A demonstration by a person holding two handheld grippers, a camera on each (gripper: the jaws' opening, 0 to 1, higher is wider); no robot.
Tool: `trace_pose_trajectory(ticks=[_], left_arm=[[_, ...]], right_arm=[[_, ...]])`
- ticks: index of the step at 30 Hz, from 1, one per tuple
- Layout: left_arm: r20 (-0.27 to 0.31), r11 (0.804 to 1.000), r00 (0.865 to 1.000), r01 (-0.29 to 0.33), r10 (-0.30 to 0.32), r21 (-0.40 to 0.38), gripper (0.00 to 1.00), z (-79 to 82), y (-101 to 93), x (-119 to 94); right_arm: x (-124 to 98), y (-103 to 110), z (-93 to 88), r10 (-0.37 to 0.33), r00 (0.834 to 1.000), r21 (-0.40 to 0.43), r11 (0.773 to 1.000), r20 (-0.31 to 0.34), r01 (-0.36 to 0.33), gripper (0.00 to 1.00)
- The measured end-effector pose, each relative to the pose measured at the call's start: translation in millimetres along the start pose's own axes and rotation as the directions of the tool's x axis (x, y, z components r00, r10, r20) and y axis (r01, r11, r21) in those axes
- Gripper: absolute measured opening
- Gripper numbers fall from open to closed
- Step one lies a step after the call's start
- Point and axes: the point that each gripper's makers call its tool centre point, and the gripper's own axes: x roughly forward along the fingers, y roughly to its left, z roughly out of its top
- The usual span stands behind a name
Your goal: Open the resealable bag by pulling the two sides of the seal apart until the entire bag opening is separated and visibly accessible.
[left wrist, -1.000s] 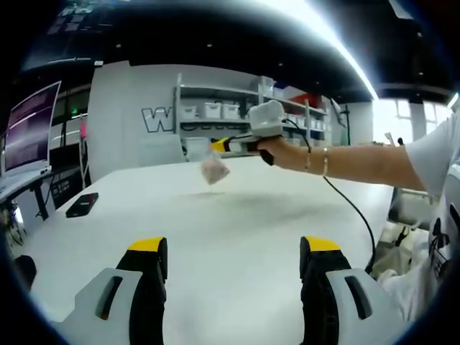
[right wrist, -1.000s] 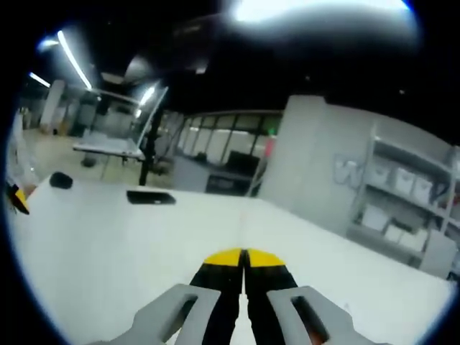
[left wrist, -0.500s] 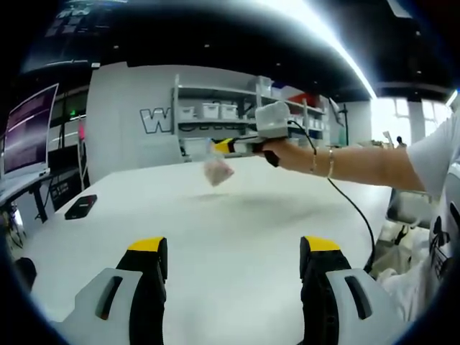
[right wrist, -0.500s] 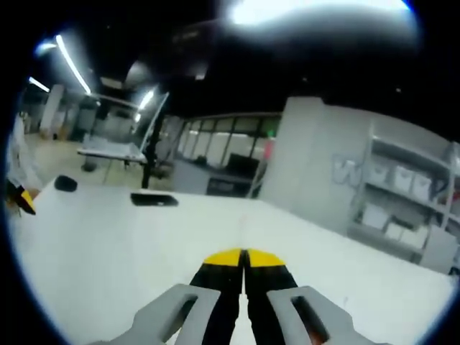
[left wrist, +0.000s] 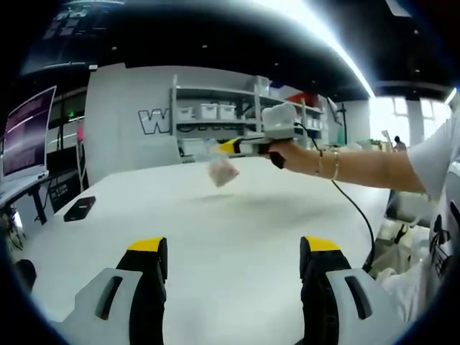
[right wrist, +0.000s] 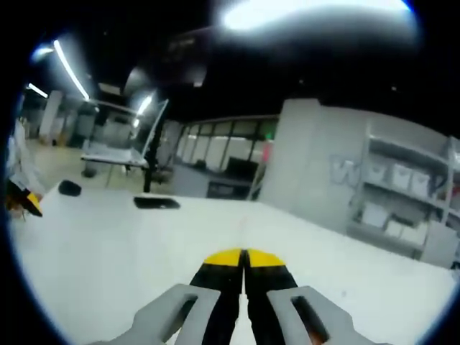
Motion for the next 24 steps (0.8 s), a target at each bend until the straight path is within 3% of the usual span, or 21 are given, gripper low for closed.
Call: trace_pose_trajectory(ticks=[24], left_arm=[[0.003, 1.0, 1.0, 0.005, -0.005, 0.005, 0.75, 1.9, -2.7, 0]], right_arm=[[-13, 7, 2.6, 0.013, 0.999, 0.015, 1.0, 0.034, -0.014, 0.0]])
